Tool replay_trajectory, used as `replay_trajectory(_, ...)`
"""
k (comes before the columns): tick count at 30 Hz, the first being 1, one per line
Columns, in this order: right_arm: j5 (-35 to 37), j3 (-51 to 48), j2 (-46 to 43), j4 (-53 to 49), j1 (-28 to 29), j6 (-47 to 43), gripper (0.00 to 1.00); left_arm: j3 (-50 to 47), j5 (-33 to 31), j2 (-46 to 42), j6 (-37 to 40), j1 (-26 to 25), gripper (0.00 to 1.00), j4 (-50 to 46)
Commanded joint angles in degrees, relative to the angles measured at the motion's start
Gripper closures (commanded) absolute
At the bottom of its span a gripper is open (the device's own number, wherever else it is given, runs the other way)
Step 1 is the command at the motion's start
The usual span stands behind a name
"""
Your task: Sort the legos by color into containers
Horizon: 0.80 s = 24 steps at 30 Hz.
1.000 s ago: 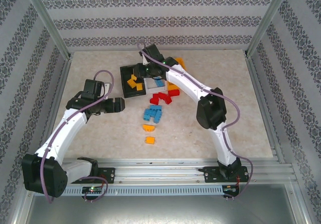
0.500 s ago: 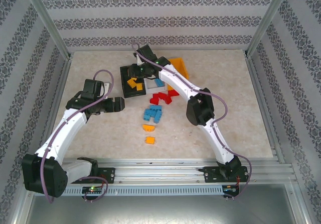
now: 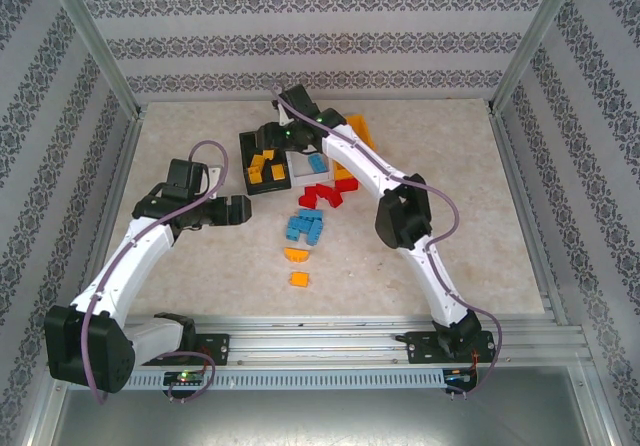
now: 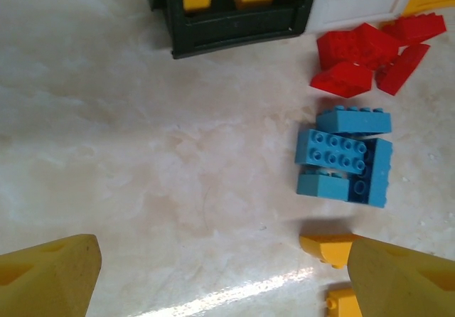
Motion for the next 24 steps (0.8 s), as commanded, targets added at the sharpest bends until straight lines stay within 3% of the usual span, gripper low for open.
replay_trajectory(1, 1.9, -12.3, -13.1, 1.9, 0.3, -1.0, 0.38, -0.4, 4.3, 1.2, 1.0, -2.2, 0.1, 2.2)
replay_trajectory(7, 4.2, -45.1, -35.0, 10.7, -0.8, 0.5, 0.37, 2.9, -4.7, 7.3, -1.4, -17.1, 0.09, -5.5)
replay_trajectory(10, 4.9, -56.8, -43.1, 12.1, -1.1, 1.0, 0.37, 1.4, -4.3, 8.3, -6.3, -21.1, 0.09, -4.1)
replay_trajectory(17, 5.3, -75.7, -55.9, 14.4, -0.9, 3.4, 0.36, 3.9, -7.2, 14.0, -9.9, -28.8, 0.08, -4.3)
replay_trajectory(24, 5.1, -84.8, -62.3, 16.3, -1.1, 5.0, 0.36, 5.2, -9.4, 21.0, -11.3, -32.2, 0.08, -2.7)
